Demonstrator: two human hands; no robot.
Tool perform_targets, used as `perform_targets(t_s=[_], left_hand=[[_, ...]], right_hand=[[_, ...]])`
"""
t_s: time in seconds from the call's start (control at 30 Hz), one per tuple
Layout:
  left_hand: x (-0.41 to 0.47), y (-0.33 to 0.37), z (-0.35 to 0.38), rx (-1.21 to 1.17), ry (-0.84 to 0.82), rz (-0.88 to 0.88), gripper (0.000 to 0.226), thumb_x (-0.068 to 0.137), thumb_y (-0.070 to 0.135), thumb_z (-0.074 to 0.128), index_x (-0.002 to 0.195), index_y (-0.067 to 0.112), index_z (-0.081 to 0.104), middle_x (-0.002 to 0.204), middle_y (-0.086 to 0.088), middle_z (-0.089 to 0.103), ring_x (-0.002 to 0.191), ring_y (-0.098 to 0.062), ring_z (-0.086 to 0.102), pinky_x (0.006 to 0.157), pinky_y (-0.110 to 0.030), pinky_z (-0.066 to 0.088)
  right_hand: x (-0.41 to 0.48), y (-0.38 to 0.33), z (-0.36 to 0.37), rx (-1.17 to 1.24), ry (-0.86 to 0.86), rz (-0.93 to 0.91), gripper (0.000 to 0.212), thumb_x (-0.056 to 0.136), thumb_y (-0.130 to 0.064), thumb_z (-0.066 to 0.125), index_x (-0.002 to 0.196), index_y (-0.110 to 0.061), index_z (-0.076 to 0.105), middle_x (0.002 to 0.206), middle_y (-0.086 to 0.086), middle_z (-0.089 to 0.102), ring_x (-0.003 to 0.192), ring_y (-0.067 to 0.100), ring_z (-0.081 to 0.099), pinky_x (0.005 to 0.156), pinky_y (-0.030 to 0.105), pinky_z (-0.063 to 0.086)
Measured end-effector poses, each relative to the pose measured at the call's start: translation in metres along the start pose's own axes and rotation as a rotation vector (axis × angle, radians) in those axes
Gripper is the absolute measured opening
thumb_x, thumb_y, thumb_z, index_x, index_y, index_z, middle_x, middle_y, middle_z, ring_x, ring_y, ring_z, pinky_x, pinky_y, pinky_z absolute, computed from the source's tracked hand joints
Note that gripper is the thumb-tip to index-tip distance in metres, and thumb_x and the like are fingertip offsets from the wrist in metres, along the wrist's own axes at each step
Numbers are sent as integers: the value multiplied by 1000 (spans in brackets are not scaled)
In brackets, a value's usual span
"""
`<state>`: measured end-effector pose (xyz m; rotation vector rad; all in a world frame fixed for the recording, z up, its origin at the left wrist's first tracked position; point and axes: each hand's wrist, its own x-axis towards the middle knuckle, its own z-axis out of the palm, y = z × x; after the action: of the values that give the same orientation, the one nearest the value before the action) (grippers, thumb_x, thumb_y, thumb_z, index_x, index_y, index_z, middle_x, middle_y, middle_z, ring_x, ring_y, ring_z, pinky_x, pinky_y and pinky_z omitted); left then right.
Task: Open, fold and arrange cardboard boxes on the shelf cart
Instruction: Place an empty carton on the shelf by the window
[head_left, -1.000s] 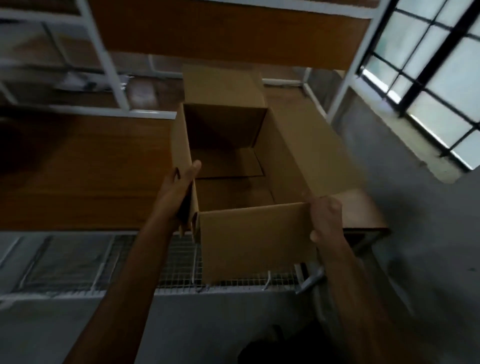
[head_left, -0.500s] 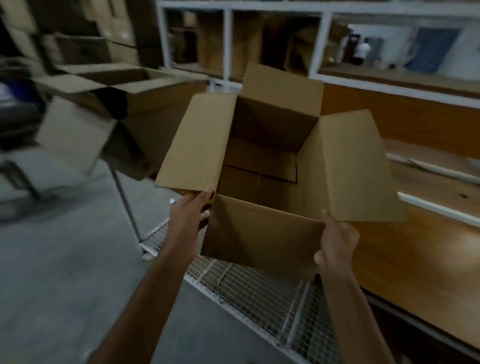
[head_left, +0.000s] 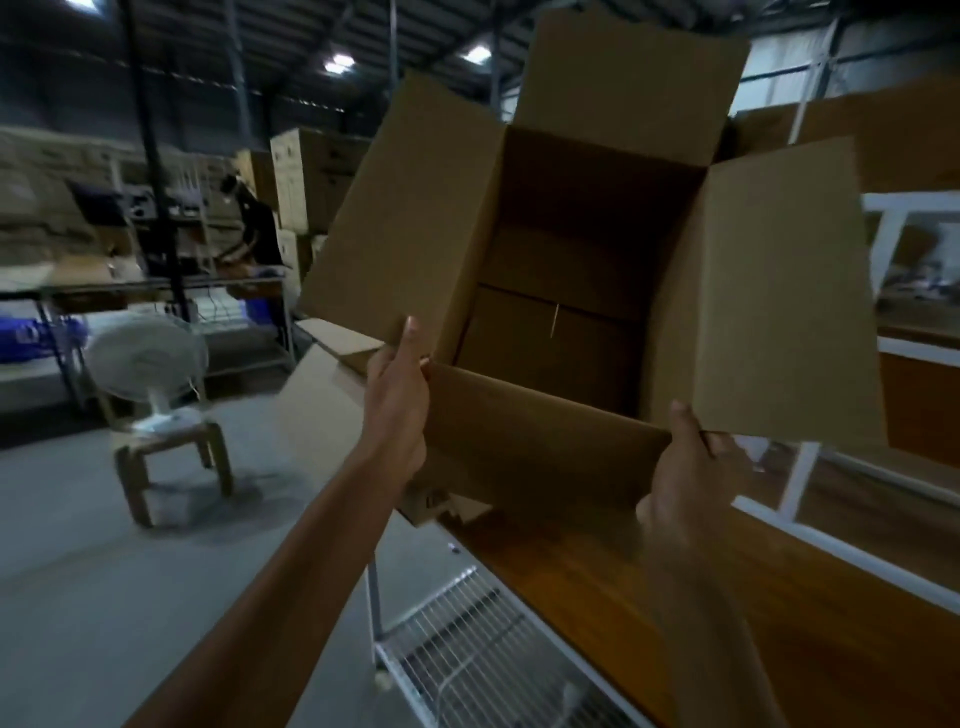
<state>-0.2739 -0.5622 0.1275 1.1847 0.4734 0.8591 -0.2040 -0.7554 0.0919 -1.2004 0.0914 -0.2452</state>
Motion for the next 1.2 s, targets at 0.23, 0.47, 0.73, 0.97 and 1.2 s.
perform_targets(t_s=[0.23,0.47,0.73,0.97,1.2], left_hand=[[125,40,10,-91,24,70,48,97,50,50,138,24,50,122,-2,62,102,-15,60,71,-32,46],[221,56,-8,-83,-87,106,33,99,41,52,126,22,55,108,-1,63,94,-13,64,64,-32,53],[343,49,-23,-77,-109,97,46,98,48,49,135,21,50,109,0,65,98,-16,62,66,-32,47],[471,56,-31,18,-305,119,27,92,46,61,111,27,61,109,-1,66,106,-20,61,92,-45,50],[564,27,-31,222,-341,71,28,91,26,65,113,12,57,99,-8,63,90,-21,60,85,-40,49]], right_hand=[[61,3,125,48,-56,-116,21,96,-28,60,79,-16,60,78,-1,56,70,6,53,68,22,40],[89,21,214,69,-65,-149,22,97,-29,59,80,-16,62,79,-5,58,73,3,54,66,19,40],[114,51,321,32,12,-236,37,96,-26,60,63,-9,55,62,3,48,59,12,47,61,29,39],[140,83,423,27,153,-271,34,93,-25,63,63,-12,54,65,4,51,65,17,49,67,33,42],[154,116,464,-95,186,-180,28,90,-11,65,69,-10,46,71,3,50,62,12,48,54,24,36]])
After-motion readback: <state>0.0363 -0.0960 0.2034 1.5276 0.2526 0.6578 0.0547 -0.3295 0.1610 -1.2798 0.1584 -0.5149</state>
